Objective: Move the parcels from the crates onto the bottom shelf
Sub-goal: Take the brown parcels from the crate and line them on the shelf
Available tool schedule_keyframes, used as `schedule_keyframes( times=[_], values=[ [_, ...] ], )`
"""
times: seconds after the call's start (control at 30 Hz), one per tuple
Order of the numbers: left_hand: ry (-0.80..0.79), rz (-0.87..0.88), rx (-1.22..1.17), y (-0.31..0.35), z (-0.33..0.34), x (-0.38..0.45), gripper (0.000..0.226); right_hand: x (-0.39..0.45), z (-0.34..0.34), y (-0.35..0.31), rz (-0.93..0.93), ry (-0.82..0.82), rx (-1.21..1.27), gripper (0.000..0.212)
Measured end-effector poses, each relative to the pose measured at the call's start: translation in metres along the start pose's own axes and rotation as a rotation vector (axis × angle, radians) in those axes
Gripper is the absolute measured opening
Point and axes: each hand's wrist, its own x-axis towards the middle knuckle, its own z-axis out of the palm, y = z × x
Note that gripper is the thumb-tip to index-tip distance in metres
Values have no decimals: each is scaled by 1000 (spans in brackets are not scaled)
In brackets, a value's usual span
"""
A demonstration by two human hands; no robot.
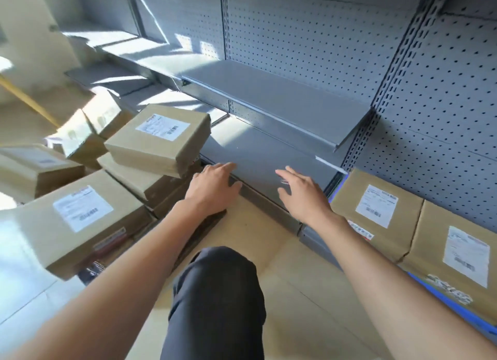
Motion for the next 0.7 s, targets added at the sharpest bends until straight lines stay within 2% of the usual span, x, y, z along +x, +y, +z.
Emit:
schedule_keyframes(
  times=[0.4,0.57,0.7],
  values=[
    [199,-259,-157,-167,-17,10,48,106,107,-123,-121,-147,155,56],
    [344,-377,-290,-213,-22,20,48,138,135,-160,-157,-137,244,65],
    [391,-493,-430,-241,-23,33,56,155,152,-177,-149,-88,305,72]
  ],
)
